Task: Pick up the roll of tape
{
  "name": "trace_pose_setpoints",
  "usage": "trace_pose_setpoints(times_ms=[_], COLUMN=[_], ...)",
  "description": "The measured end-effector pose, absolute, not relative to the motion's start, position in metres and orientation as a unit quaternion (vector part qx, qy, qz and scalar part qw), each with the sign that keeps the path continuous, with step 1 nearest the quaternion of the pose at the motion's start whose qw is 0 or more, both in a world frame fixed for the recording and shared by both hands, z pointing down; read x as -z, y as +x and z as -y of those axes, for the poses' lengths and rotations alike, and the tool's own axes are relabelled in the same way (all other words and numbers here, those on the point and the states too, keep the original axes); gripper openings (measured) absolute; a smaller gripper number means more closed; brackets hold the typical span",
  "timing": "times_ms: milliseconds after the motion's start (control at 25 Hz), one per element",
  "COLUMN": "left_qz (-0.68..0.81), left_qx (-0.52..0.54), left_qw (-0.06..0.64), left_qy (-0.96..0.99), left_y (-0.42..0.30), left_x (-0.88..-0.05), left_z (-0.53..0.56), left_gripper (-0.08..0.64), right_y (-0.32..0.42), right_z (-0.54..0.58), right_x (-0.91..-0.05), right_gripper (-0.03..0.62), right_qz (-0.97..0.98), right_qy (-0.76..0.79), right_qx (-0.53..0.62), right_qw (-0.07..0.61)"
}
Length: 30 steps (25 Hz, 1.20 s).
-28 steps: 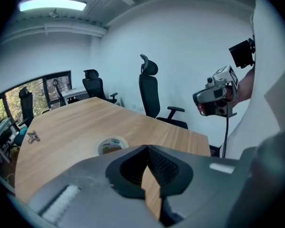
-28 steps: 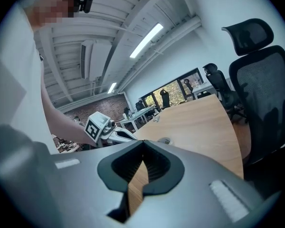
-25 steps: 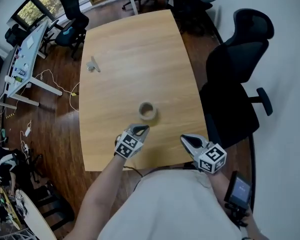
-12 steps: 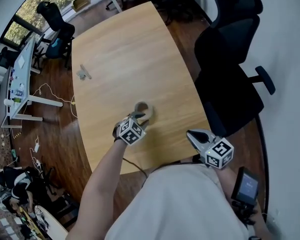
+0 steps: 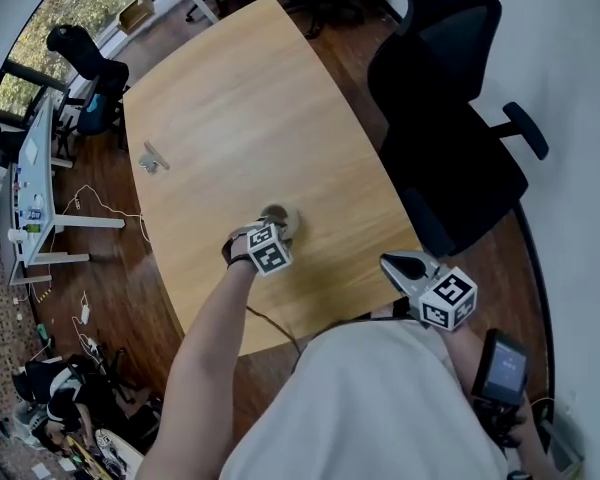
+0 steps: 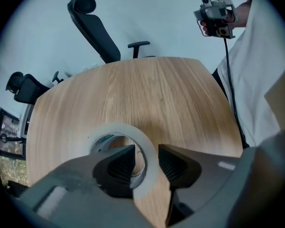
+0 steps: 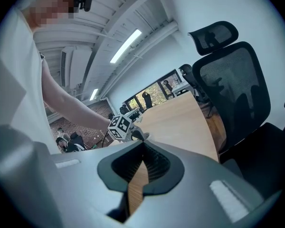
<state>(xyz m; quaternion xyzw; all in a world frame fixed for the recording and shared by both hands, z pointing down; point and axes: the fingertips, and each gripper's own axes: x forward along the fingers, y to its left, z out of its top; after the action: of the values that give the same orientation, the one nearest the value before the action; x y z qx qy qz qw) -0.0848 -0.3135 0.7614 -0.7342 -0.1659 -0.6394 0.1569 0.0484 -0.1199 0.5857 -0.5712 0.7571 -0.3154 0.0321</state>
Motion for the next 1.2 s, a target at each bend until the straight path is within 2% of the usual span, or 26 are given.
trace_pose_setpoints(times_ms=[120,280,600,960,1200], left_qz=[0.184,0.187,0.170,0.097,0.019], left_qx=[0.662,0.680,0.684,0.631,0.577], left_qw=[0.171,0.187,0.183,0.114,0.059], left_qy=[-0.706,-0.684,-0.685,-0.761,-0.815], left_y=[-0.087,-0.089,-0.089,-0.106,-0.086], left_x=[-0.768,-0.781,-0.776,-0.758,-0.729], left_z=[0.309,0.313,0.307,0.286,0.255], left_gripper=[0.164,0.129,0.117,0.104,0.104], right_y=[0.055,0.064,0.076,0.069,0.080], right_z=[0.115,0.113,0.104,0.114,0.114], right_x=[-0.585,-0.590,-0.590,-0.584,-0.577], right_gripper=[0.006,0.006,0.006,0.006,0.006], right_qz=[-0.752,-0.746,-0.745,-0.766,-0.792], right_qy=[-0.576,-0.582,-0.579,-0.560,-0.528], right_qx=[0.319,0.323,0.329,0.313,0.305], right_qw=[0.033,0.037,0.041,0.034,0.034])
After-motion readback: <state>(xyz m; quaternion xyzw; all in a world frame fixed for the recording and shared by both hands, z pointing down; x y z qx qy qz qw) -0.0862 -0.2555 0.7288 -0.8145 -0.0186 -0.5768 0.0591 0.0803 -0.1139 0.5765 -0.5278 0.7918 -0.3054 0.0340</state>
